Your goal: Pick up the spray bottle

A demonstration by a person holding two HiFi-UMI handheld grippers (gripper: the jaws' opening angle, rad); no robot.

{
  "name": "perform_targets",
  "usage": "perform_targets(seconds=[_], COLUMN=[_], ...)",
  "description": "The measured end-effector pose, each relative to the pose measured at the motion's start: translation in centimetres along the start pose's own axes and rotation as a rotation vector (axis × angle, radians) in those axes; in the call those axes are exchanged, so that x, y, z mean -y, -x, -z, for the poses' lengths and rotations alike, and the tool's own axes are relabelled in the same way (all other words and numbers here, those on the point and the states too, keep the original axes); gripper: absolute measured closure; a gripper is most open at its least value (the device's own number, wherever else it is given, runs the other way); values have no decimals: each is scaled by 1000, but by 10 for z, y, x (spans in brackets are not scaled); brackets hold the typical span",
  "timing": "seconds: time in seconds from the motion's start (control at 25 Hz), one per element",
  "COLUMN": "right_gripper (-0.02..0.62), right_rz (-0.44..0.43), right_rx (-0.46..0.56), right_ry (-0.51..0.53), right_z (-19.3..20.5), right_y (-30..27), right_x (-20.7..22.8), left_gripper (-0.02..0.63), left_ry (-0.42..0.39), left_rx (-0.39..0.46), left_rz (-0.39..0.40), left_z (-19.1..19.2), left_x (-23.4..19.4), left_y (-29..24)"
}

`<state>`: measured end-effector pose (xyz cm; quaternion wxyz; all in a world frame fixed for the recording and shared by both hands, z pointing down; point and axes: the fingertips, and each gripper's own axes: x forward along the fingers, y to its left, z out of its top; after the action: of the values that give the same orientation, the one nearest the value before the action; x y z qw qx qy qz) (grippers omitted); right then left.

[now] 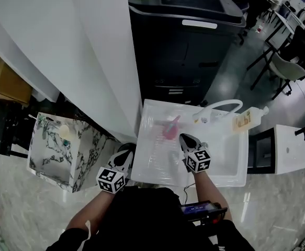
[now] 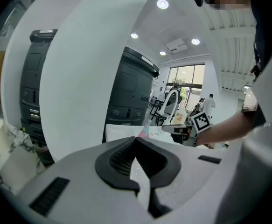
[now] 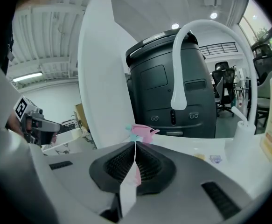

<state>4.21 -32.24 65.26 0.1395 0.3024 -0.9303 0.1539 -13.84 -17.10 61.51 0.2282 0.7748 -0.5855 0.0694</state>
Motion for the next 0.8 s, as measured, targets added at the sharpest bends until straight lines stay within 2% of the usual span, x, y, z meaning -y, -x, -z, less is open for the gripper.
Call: perform_targets(seconds=[0.36, 0.44, 0.8], right_gripper=[562, 499, 415], right_rz=[45, 54, 23], right_rx=[-52, -69, -90], right_ry=[1, 8, 19], right_z=[11, 14, 18], right_y=[-34, -41, -67], right_x=[24, 28, 30], left_gripper=[598, 598, 598], left_ry=[28, 36, 48], left_rx=[-10, -13, -23], left_rz=[-48, -65, -105], left_z=[4, 6, 7], left_x=[-16, -21, -34], left_y=[9, 12, 18])
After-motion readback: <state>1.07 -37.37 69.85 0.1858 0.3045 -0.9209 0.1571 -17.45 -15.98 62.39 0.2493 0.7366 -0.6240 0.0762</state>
